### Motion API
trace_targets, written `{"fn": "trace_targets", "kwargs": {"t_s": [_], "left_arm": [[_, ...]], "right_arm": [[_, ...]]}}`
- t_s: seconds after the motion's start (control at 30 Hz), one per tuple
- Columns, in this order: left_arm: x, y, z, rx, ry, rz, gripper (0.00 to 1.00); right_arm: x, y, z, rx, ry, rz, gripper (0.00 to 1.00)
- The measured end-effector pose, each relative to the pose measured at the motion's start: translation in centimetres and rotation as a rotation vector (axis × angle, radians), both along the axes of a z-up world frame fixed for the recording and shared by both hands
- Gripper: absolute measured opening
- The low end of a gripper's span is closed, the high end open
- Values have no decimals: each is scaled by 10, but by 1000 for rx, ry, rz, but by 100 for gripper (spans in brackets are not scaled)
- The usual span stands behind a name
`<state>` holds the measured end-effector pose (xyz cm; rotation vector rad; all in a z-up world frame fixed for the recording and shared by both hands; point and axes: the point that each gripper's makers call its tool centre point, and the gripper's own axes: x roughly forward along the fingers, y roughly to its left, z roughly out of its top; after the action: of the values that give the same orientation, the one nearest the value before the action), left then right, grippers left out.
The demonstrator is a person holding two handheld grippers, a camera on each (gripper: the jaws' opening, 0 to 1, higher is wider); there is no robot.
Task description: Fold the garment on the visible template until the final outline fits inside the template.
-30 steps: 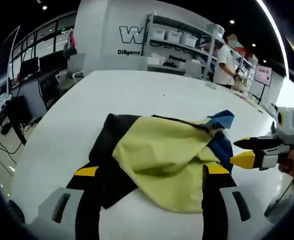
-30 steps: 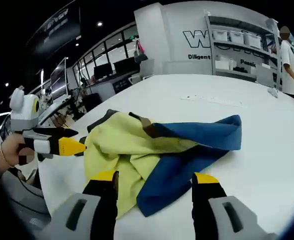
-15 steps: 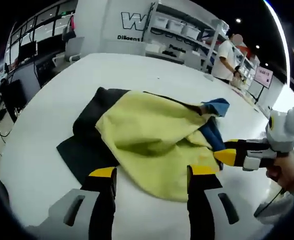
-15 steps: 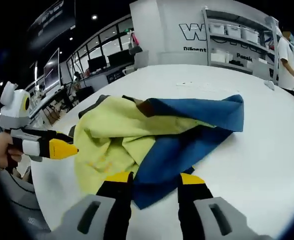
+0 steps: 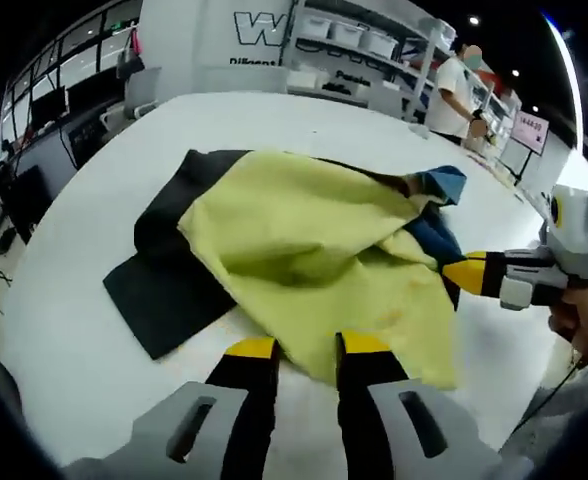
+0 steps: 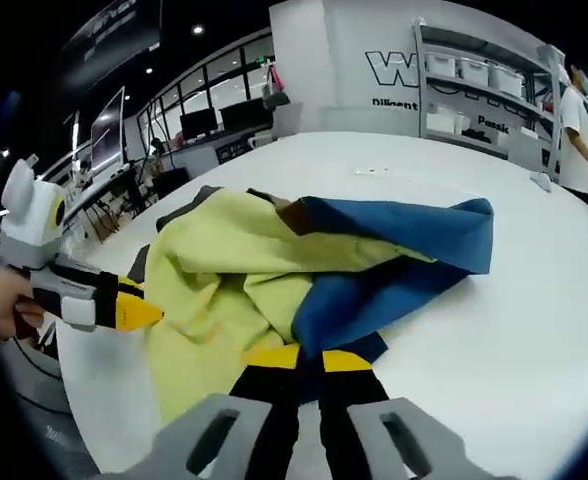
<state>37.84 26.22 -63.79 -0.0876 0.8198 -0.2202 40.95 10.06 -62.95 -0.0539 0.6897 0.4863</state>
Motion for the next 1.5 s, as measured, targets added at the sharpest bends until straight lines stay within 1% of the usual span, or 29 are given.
{"fn": "trace_targets", "kwargs": {"t_s": [0.03, 0.1, 0.13, 0.27, 0.4, 0.47, 0.5, 0.53, 0.57, 0.63, 0.83, 0.97, 1.0, 1.03, 1.07, 1.1, 1.2, 1.23, 1.43, 1.5], "left_arm": [[-1, 3, -2, 21, 9, -4, 4], [0, 4, -3, 3, 8, -1, 2], [-1, 5, -2, -6, 15, 9, 2], [-2, 7, 2, -22, 0, 4, 2], [-3, 16, 9, -27, -2, 0, 2], [-4, 23, 12, -18, -1, -2, 2], [-6, 33, 11, 14, 23, 19, 2], [-8, 36, 10, 24, 33, 26, 2], [-7, 39, 12, 28, 30, 16, 2], [-6, 45, 16, 22, 16, 26, 2], [-5, 50, 18, 22, 16, 27, 2], [-6, 58, 17, 89, 21, -15, 2], [-6, 60, 17, 103, 24, -28, 2], [-6, 64, 15, 114, 39, -31, 2], [-6, 70, 16, 146, 37, -40, 2], [-5, 76, 18, 175, 33, -42, 2], [-3, 84, 18, 203, 29, -47, 2], [-2, 89, 18, 213, 30, -45, 2], [1, 104, 16, 226, 40, -16, 2], [0, 107, 16, 238, 35, -7, 3]], "right_arm": [[0, 0, 0, 0, -1, -1, 0], [1, -6, 3, -11, -13, -10, 0], [1, -8, 4, -15, -14, -15, 0], [5, -21, 5, -27, -18, -46, 0], [8, -39, 5, -54, -19, -87, 0], [9, -47, 6, -62, -19, -106, 0], [9, -53, 7, -70, -18, -119, 0], [9, -59, 7, -81, -17, -135, 0], [9, -63, 8, -83, -16, -144, 0], [10, -70, 9, -84, -15, -163, 0], [9, -82, 9, -90, -10, -187, 0], [9, -90, 7, -99, 1, -200, 0], [9, -95, 7, -111, -2, -205, 0], [9, -103, 8, -126, -6, -216, 0], [10, -109, 9, -136, -6, -225, 0], [12, -122, 9, -151, -5, -254, 0], [12, -130, 10, -161, -6, -270, 0], [12, -137, 10, -164, -5, -282, 0], [11, -161, 9, -178, 6, -342, 0], [10, -165, 8, -166, 15, -342, 0]]}}
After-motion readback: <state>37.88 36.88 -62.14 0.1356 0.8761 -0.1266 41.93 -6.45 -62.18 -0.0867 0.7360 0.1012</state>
